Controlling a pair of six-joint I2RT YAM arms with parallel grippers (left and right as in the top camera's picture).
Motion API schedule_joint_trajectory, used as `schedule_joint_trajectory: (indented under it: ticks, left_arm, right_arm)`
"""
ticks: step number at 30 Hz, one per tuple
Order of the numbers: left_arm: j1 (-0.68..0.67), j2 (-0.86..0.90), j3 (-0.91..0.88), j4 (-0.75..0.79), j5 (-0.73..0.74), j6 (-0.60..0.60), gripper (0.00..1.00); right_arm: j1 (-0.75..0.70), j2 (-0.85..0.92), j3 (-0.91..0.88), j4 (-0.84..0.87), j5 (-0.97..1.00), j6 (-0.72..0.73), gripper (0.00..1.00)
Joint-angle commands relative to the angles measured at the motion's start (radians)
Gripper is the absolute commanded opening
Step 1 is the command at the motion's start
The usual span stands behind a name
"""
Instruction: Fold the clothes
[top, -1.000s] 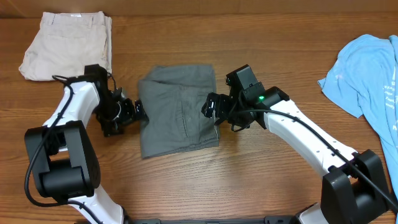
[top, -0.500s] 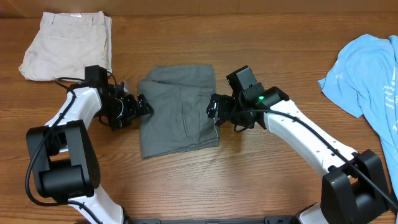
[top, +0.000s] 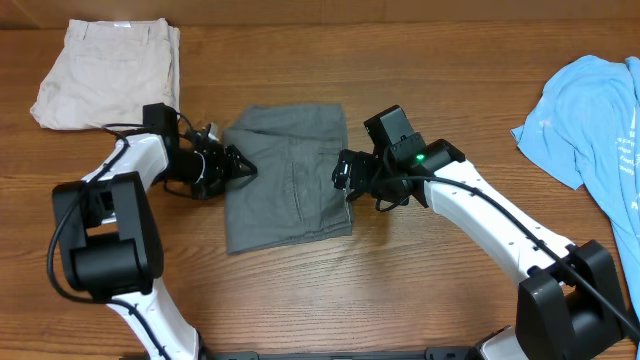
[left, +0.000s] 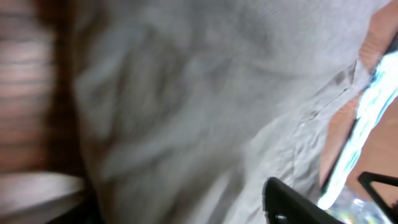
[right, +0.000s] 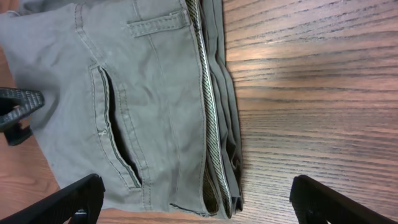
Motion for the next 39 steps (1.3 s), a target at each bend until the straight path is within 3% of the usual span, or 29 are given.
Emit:
schedule_joint_trajectory:
  ticks: [1,5,7,13,24,39]
  left_arm:
    - [-0.059,0.142,-0.066,0.029,-0.153,0.02,0.54]
    - [-0.088,0.143,-0.065,0.072,-0.154,0.015,0.16]
    - [-0.09,0.143,-0.063,0.087,-0.159,0.004,0.04]
    - [-0.075,0.143,0.027,0.061,-0.226,-0.013,0.04]
    - [-0.067,0.143,0.437,-0.104,-0.454,0.019,0.04]
    - [-0.061,0.143,0.671,0.022,-0.775,0.109,0.04]
  right_arm:
    - [-0.002,-0.001,0.0,0.008,0.014,-0.006,1.0]
    - [-0.002,-0.001,0.0,0.008,0.015,-0.006,1.0]
    - [-0.002,-0.001,0.0,0.008,0.019,-0.006,1.0]
    - [-0.002,-0.001,-0.001,0.008,0.04,-0.006,1.0]
    - [-0.002,-0.001,-0.001,0.016,0.044,-0.003,1.0]
    - [-0.002,-0.001,-0.001,0.027,0.048,0.002,1.0]
